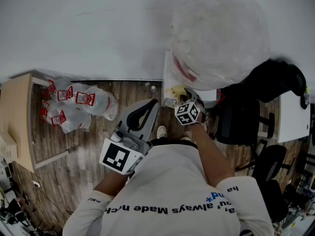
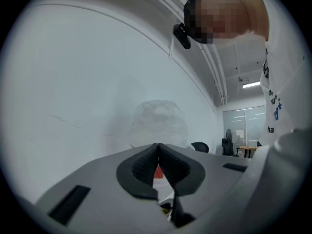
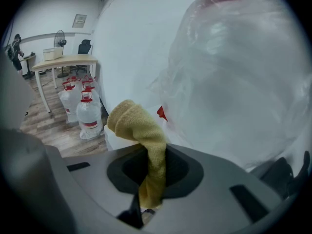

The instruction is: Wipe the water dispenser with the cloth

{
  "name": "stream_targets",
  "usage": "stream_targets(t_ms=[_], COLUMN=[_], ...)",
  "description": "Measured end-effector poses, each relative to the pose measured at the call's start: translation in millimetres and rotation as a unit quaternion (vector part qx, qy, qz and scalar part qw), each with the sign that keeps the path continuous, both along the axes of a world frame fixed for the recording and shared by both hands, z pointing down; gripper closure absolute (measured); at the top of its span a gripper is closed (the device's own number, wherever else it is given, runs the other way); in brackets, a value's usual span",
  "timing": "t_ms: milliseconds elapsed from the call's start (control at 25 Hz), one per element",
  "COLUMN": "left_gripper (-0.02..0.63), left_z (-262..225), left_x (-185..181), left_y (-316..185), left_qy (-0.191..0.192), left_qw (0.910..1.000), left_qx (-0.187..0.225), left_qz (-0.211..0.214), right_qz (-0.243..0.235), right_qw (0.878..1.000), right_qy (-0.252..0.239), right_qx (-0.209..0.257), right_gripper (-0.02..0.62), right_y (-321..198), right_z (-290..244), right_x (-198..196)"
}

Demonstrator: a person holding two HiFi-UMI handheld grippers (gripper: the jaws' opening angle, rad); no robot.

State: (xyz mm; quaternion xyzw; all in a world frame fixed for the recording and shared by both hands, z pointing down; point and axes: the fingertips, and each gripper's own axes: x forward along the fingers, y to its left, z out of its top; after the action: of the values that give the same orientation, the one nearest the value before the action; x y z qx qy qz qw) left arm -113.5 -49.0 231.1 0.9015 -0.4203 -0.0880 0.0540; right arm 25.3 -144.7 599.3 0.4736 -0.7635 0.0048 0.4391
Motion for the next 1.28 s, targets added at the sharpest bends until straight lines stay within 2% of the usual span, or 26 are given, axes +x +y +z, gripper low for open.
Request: stream_targets(t_ms=[1280], left_gripper=[0.586], left_z=[-7.4], left_x=[10.3], left_y=[3.6], left_qy=[-0.004], left_qw=[0.9999], left_qx=[0.006], left_qz=[0.009], right_qz=[0.003], right_qw=[0.999], right_qy=[-0.026], right_qx=[-0.022], right_gripper=[0.537], right_y=[35.9], right_z=[1.2], right_x=[4.3])
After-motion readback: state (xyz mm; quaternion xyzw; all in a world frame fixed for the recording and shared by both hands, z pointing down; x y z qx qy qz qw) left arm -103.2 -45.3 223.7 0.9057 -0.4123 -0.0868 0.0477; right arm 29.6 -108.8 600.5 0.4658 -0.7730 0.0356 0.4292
